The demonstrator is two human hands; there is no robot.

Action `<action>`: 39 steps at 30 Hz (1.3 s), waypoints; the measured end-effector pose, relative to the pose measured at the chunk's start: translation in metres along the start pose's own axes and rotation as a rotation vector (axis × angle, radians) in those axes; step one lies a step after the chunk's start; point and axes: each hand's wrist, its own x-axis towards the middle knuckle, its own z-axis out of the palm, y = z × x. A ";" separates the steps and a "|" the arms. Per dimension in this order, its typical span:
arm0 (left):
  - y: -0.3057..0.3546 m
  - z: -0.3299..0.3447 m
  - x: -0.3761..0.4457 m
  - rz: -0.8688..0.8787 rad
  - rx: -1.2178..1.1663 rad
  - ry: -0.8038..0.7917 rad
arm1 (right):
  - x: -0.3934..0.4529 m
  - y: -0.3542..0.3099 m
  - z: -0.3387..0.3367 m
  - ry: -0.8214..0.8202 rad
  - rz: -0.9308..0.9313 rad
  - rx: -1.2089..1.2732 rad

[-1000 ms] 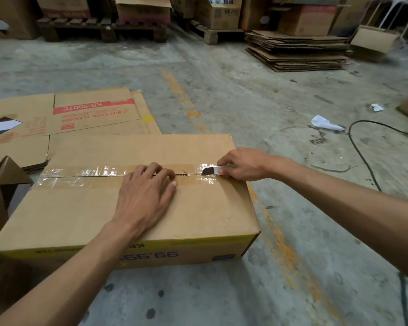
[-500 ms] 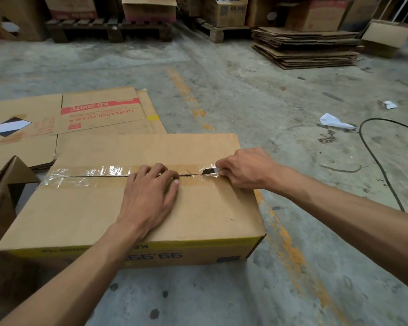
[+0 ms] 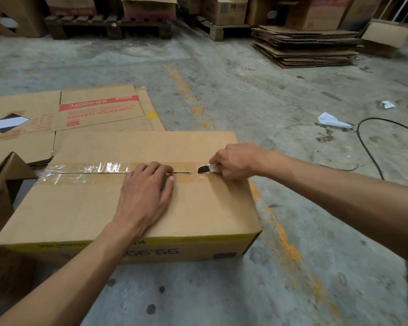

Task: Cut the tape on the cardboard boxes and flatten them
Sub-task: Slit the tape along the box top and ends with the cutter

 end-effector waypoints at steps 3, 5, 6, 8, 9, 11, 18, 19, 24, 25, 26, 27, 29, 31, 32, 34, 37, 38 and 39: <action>-0.001 0.000 0.000 0.005 0.022 -0.015 | 0.001 -0.005 0.000 0.097 -0.081 -0.202; -0.003 0.000 0.000 0.001 0.034 -0.024 | 0.001 -0.013 0.000 0.140 -0.113 -0.324; -0.004 0.000 0.001 0.002 0.039 -0.025 | 0.001 -0.014 -0.002 0.115 -0.099 -0.307; -0.005 0.001 0.001 0.003 0.051 -0.020 | 0.000 -0.012 -0.010 0.035 -0.061 -0.261; -0.006 0.000 0.001 0.002 0.054 -0.017 | 0.000 -0.009 -0.014 0.020 -0.058 -0.272; -0.006 0.001 0.002 -0.004 0.055 -0.019 | -0.003 -0.004 -0.022 0.015 -0.050 -0.326; -0.005 0.002 0.001 0.000 0.066 -0.008 | -0.015 0.014 -0.022 -0.055 0.001 -0.318; -0.005 0.002 0.000 -0.004 0.070 -0.009 | -0.017 0.015 -0.018 -0.044 0.002 -0.315; -0.005 0.002 -0.001 0.002 0.065 0.006 | -0.024 0.021 -0.006 -0.048 -0.016 -0.253; -0.005 0.001 -0.002 0.003 0.065 0.009 | -0.024 0.023 -0.005 -0.056 -0.015 -0.237; -0.006 0.001 -0.003 0.003 0.068 0.014 | -0.023 0.027 -0.004 -0.064 -0.008 -0.235; -0.006 0.002 -0.003 0.002 0.072 0.018 | -0.022 0.029 -0.004 -0.069 -0.005 -0.234; -0.006 0.002 -0.002 -0.003 0.083 0.009 | -0.023 0.033 -0.006 -0.085 -0.002 -0.235; -0.005 0.003 -0.002 -0.010 0.098 0.000 | -0.024 0.037 -0.004 -0.098 -0.007 -0.238; -0.005 0.003 -0.002 -0.014 0.102 -0.002 | -0.025 0.040 -0.004 -0.100 -0.004 -0.239; -0.005 0.002 -0.003 -0.019 0.107 0.000 | -0.028 0.042 -0.001 -0.096 0.015 -0.239; -0.004 0.002 -0.005 -0.009 0.122 0.005 | -0.032 0.045 0.003 -0.092 0.043 -0.235; -0.003 0.001 -0.005 -0.002 0.128 0.003 | -0.033 0.047 0.005 -0.093 0.047 -0.226; -0.002 0.001 -0.006 0.001 0.134 0.001 | -0.035 0.049 0.007 -0.095 0.046 -0.216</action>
